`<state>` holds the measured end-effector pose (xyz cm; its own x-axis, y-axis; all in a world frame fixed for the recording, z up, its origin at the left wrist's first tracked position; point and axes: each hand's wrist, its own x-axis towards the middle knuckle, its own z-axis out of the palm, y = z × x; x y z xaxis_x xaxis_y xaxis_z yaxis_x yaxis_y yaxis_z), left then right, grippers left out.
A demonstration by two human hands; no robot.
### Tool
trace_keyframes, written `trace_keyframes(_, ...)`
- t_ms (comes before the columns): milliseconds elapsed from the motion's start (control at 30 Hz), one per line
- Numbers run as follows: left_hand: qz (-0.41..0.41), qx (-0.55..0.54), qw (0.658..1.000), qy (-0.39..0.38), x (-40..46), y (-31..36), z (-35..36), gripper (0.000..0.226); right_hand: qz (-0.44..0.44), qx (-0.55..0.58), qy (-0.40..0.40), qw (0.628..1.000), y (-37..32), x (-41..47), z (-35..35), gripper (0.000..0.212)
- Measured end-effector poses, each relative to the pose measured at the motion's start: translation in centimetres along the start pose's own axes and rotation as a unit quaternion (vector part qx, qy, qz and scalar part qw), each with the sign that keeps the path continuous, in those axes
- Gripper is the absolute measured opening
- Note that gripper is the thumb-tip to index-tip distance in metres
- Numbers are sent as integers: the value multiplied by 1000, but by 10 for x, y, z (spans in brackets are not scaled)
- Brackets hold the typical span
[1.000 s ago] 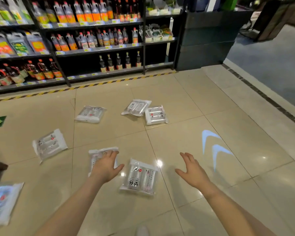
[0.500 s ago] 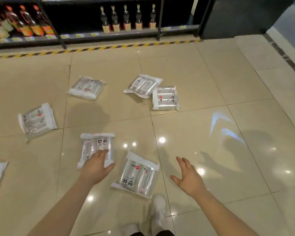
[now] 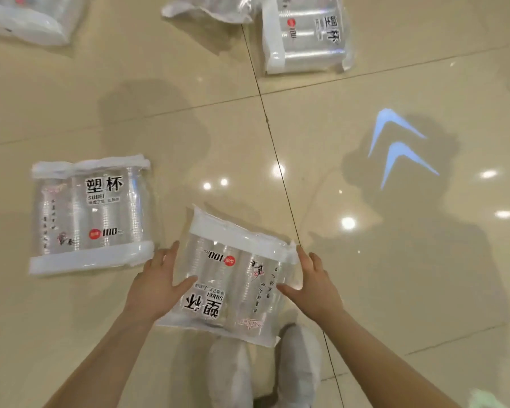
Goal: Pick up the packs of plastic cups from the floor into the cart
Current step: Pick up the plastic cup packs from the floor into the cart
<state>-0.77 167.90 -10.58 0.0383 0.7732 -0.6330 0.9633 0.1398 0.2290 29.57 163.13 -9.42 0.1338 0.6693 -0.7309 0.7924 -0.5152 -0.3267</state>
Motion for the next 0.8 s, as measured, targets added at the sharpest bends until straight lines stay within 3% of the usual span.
trace_keyframes(200,-23,-168,983,-75,49,-22,69,104,23,186,19,982,12,68,64,99)
trace_keyframes(367,-12,-171,984,-45,28,-4,46,106,18,191,36,981,-3,45,36,83)
trace_keyframes(633,15,-171,985,6,-85,53,-151,106,-17,192,63,979,-102,-90,-130,85)
trace_keyframes(800,14,-176,981,80,-170,84,-289,106,-77,184,78,977,-178,-178,-245,91)
